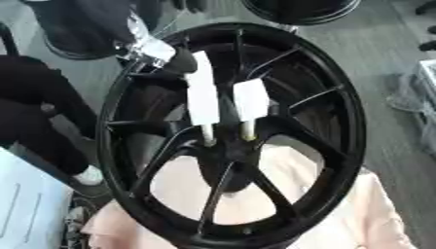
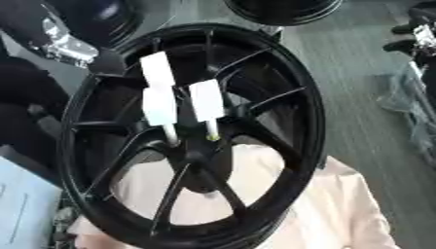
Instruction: Pull the pin out of the wheel hub.
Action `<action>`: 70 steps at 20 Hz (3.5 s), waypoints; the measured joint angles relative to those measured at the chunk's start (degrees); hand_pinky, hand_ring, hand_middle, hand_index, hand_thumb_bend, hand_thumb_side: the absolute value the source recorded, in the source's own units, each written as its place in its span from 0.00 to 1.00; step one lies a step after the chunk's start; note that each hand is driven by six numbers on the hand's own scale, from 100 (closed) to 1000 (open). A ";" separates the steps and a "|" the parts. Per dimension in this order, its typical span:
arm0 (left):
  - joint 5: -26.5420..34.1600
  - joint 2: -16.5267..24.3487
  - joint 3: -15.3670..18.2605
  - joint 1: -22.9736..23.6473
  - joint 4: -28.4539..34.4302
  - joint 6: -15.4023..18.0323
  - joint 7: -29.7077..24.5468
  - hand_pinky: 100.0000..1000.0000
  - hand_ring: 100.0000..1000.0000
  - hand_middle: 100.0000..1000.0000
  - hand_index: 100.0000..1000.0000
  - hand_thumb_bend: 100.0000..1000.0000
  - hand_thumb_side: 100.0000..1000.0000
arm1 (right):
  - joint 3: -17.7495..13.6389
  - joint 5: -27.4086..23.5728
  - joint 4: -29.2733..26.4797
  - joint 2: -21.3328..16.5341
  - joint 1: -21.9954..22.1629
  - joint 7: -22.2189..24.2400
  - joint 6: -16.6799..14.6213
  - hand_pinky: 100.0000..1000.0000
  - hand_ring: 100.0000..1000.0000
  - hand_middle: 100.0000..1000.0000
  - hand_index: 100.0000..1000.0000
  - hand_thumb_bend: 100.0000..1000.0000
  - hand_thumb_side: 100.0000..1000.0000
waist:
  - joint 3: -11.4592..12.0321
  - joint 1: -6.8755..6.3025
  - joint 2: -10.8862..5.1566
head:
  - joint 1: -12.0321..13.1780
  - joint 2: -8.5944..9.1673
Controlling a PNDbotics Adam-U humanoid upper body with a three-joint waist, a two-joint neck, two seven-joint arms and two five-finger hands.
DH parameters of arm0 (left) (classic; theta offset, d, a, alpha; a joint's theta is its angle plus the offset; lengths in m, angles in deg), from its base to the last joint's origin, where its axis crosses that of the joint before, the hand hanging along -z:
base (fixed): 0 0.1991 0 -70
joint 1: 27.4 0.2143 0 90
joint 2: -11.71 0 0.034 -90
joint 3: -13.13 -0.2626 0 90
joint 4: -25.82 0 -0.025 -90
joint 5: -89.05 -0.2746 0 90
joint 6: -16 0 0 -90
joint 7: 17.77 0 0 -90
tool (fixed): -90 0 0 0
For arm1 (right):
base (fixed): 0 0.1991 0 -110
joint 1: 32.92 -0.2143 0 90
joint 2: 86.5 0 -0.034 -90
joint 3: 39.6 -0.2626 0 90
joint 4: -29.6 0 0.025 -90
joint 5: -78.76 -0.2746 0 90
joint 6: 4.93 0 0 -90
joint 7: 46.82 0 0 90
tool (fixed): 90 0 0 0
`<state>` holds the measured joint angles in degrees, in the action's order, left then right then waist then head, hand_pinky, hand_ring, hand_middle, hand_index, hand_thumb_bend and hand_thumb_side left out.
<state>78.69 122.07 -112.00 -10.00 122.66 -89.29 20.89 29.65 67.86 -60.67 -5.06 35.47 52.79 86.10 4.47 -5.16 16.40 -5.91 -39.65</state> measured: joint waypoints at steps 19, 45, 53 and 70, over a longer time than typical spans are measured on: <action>-2.00 2.02 -3.72 3.61 5.96 -3.28 0.32 0.72 0.61 0.67 0.81 0.41 0.36 | 0.35 0.18 0.26 -0.18 -0.07 0.28 0.18 0.93 0.61 0.67 0.88 0.00 0.60 | -0.39 -0.19 0.03 | 0.82 0.00; 0.25 0.37 -2.90 4.16 9.03 -12.70 9.65 0.62 0.49 0.54 0.75 0.29 0.44 | 0.80 0.65 0.36 -0.22 -0.34 1.25 0.24 0.93 0.61 0.67 0.88 0.00 0.61 | -0.56 -0.15 0.09 | 1.07 -0.57; 0.92 -0.06 -3.43 5.07 9.00 -13.02 9.97 0.61 0.52 0.58 0.75 0.28 0.44 | 1.04 0.70 0.52 -0.22 -0.50 1.33 0.33 0.93 0.61 0.67 0.88 0.00 0.61 | -0.57 -0.21 0.16 | 1.30 -0.86; 2.32 -0.05 -4.22 7.33 9.09 -14.41 11.35 0.57 0.60 0.64 0.77 0.26 0.49 | 1.07 1.06 0.68 -0.22 -0.53 1.53 0.45 0.93 0.62 0.68 0.88 0.00 0.62 | -0.62 -0.29 0.29 | 1.62 -1.09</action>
<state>81.02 122.02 -116.21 -2.67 131.76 -103.70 32.24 30.72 68.92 -59.98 -5.28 34.94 54.32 86.55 3.85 -5.45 16.70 -4.29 -40.74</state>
